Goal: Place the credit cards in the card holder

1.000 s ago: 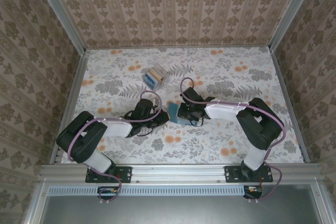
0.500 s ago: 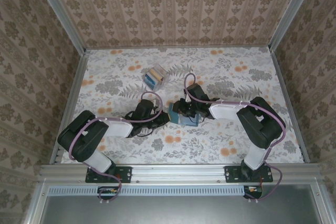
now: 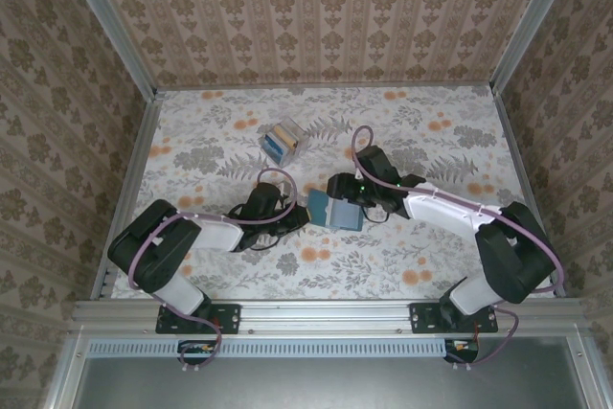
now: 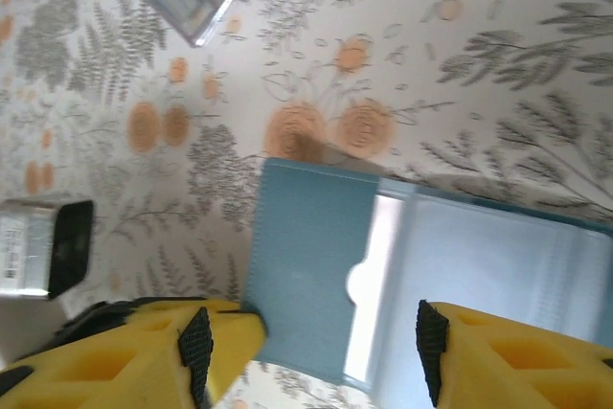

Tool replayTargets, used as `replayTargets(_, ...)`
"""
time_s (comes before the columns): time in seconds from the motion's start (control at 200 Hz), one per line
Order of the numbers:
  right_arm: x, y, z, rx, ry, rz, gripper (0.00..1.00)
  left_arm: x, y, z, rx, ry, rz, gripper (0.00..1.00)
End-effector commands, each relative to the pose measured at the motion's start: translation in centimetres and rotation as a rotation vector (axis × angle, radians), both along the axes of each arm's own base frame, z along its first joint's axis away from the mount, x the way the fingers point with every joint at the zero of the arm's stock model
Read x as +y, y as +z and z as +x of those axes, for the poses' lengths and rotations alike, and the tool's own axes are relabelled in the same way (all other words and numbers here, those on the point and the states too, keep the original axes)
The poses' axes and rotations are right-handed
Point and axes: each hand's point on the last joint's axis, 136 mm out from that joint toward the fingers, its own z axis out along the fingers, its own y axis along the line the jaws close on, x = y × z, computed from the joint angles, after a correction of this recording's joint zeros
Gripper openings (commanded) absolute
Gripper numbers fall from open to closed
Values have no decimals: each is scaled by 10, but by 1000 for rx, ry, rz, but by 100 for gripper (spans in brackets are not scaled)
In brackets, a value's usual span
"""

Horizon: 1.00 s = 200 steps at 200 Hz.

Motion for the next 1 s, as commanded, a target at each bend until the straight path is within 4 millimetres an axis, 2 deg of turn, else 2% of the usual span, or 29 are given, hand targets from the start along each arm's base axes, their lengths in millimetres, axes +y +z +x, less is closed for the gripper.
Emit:
replayTargets(0.0, -31, -36, -18, 92, -47, -146, 62, 0, -11, -6, 38, -1, -2, 6)
replayTargets(0.16, -26, -54, -26, 152, -45, -135, 61, 0, -14, -6, 47, 0, -7, 5)
replayTargets(0.435, -21, -71, -24, 193, -40, -150, 54, -1, -13, -6, 47, 3, -16, 5)
replayTargets(0.7, -14, -71, -21, 193, -29, -126, 41, -1, -12, -7, 44, 5, -18, 5)
replayTargets(0.865, -11, -70, -20, 194, -25, -114, 39, -1, -12, -6, 43, 0, -16, 5)
replayTargets(0.995, -7, -66, -19, 184, -20, -89, 33, -1, -12, -7, 42, -1, -16, 5)
